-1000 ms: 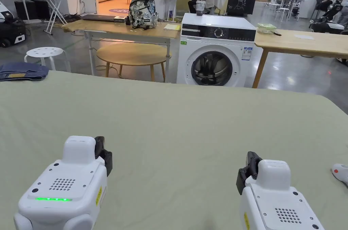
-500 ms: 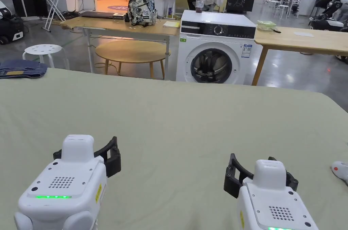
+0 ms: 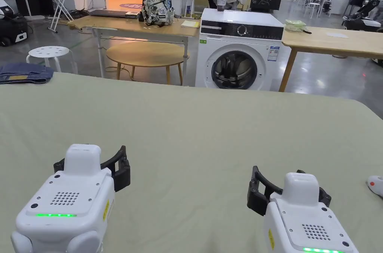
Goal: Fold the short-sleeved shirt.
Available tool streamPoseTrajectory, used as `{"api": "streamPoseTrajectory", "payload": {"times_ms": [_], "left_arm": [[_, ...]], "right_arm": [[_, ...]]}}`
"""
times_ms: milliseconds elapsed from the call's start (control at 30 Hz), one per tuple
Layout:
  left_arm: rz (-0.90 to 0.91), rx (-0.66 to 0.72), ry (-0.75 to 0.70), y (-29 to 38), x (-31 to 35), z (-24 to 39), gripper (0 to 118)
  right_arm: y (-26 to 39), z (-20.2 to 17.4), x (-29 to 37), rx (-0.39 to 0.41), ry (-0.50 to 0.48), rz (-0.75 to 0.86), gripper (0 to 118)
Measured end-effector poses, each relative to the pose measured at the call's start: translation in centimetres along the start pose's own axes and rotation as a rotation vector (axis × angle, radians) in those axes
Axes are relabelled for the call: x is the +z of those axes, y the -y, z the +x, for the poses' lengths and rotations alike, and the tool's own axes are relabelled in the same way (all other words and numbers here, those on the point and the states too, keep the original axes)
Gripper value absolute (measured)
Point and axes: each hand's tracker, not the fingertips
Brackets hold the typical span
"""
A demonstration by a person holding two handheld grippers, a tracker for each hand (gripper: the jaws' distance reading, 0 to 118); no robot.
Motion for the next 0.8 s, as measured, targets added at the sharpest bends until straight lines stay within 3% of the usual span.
{"api": "streamPoseTrajectory", "payload": {"times_ms": [200, 467, 633, 800], "left_arm": [[-0.008, 0.031, 0.008, 0.0, -0.2, -0.4, 64], [-0.023, 0.049, 0.034, 0.0, 0.0, -0.3, 64], [-0.029, 0.053, 0.048, 0.0, 0.0, -0.3, 64], [-0.029, 0.06, 0.053, 0.0, 0.1, -0.4, 64]], "right_arm": [[0.0, -0.3, -0.5, -0.003, 0.028, 0.0, 90], [-0.7, -0.2, -1.0, -0.083, 0.059, -0.042, 94], [-1.4, 0.2, -0.8, -0.146, 0.023, -0.055, 97], [-2.3, -0.5, -0.8, -0.151, 0.089, -0.079, 97]]}}
